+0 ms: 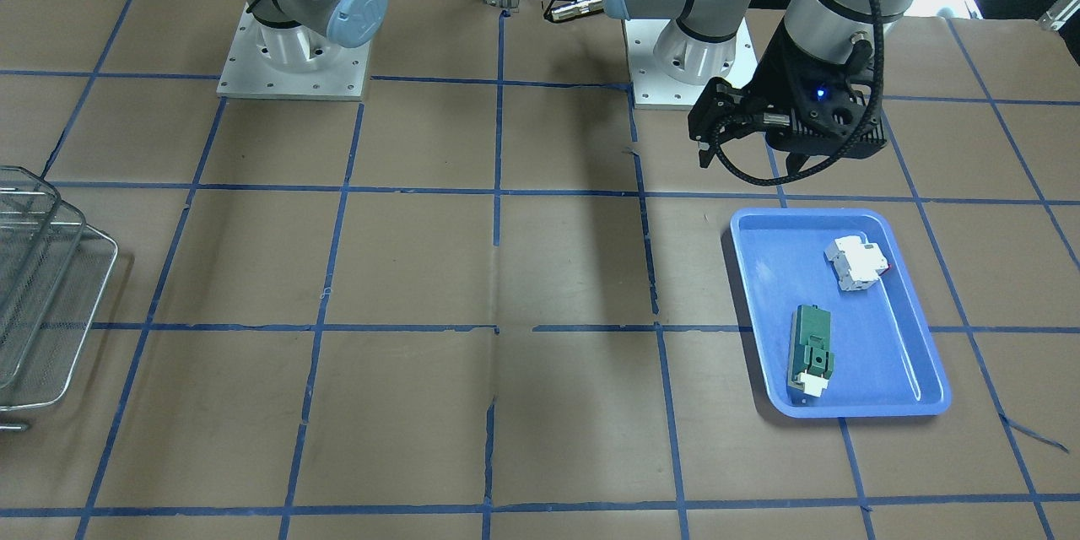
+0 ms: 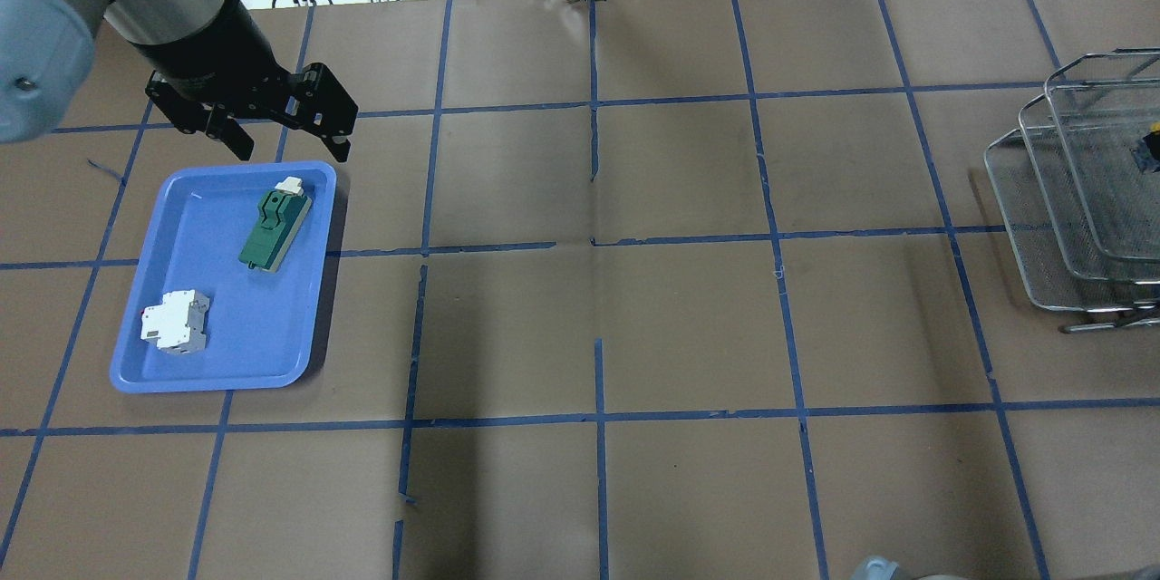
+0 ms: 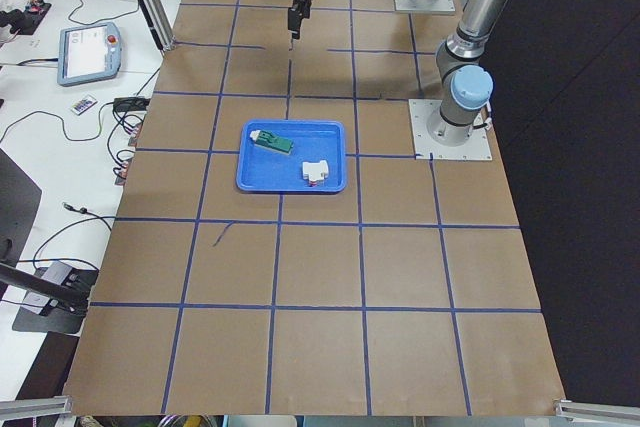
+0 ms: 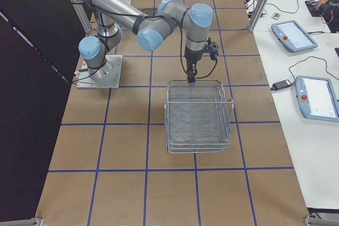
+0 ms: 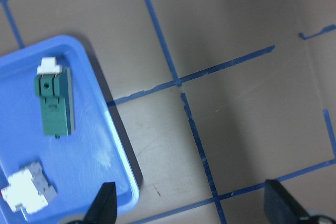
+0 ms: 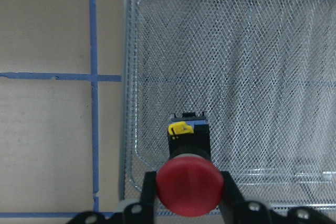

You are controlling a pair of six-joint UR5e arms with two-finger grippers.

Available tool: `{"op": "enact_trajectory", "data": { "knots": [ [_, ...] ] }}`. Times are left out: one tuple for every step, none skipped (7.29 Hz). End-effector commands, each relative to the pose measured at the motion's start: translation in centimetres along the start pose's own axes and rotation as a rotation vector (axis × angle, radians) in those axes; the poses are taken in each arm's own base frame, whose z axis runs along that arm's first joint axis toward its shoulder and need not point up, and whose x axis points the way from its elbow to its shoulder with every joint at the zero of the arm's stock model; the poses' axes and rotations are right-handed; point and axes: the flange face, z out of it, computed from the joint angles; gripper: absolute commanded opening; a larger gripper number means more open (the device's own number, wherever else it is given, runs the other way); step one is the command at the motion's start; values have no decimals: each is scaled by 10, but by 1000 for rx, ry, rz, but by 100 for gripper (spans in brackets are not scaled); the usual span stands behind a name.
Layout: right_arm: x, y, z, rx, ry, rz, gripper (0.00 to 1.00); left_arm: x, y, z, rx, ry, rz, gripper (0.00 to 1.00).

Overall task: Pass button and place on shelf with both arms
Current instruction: 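Lower the red push button into the mesh basket and open the right gripper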

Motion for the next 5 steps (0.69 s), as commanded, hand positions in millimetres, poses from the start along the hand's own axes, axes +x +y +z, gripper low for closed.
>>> {"op": "enact_trajectory", "data": {
  "knots": [
    [30, 1, 23, 6, -45, -16, 11, 10, 4, 0, -34, 11, -55, 100],
    [31, 0, 24, 1, -50, -16, 30, 15, 5, 1, -28, 10, -49, 100],
    [32, 0, 23, 2, -49, -16, 71, 16, 6, 1, -26, 11, -58, 100],
    [32, 0, 23, 0, -51, -17, 84, 16, 6, 1, -26, 10, -56, 100],
    [32, 0, 23, -1, -50, -17, 84, 16, 6, 1, -28, 10, -56, 100]
  ]
}}
